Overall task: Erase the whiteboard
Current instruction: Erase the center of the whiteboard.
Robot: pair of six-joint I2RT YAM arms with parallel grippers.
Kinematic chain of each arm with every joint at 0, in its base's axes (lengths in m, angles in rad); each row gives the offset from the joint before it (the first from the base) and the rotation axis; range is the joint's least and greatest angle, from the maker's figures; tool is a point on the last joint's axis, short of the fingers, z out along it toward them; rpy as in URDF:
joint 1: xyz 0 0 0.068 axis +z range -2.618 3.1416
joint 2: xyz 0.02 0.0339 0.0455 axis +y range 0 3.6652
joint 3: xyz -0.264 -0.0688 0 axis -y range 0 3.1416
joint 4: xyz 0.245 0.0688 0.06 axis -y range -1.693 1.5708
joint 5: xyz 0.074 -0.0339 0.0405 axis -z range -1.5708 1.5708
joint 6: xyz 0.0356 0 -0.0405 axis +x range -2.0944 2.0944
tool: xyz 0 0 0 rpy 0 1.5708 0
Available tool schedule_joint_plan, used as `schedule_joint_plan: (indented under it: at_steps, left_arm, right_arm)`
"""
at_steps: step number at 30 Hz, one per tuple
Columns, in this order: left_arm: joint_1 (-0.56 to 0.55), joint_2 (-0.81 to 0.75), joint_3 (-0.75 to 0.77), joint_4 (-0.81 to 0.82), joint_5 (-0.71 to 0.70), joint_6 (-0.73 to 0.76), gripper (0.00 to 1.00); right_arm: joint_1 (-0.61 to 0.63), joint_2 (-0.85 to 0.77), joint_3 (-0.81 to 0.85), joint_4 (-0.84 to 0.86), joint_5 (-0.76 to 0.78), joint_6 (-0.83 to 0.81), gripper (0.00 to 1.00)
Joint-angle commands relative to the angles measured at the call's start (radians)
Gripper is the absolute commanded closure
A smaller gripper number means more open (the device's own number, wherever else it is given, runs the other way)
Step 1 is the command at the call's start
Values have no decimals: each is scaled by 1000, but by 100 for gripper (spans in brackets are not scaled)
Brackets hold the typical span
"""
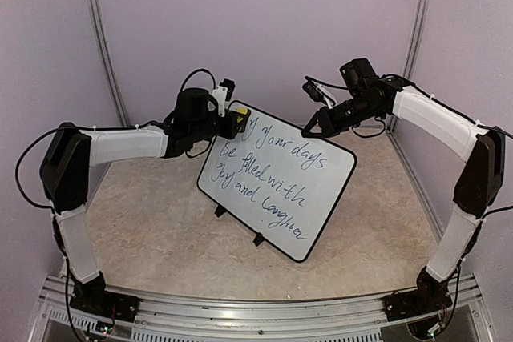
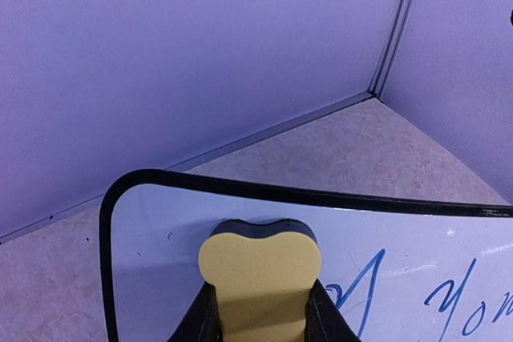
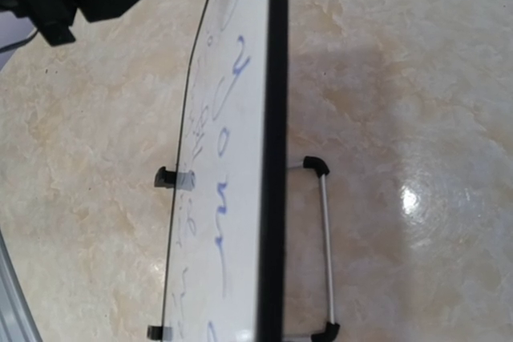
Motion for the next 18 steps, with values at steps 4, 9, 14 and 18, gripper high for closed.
schedule_joint_plan:
  at_steps: [4, 9, 14, 18]
  left_arm:
    - [-55, -56, -147, -41, -4, -46, 85]
    - [-86, -106, -254, -21, -33, -68, 85]
    - [-84, -107, -236, -8, -43, -68, 85]
    - [-64, -83, -160, -29, -44, -51, 84]
  right_arm:
    - [53, -48, -3, 29, -99, -123, 100]
    - [57, -49, -6, 31, -93, -135, 100]
    - [68, -61, -10, 32, -79, -143, 100]
    - [77, -75, -18, 31, -78, -146, 100]
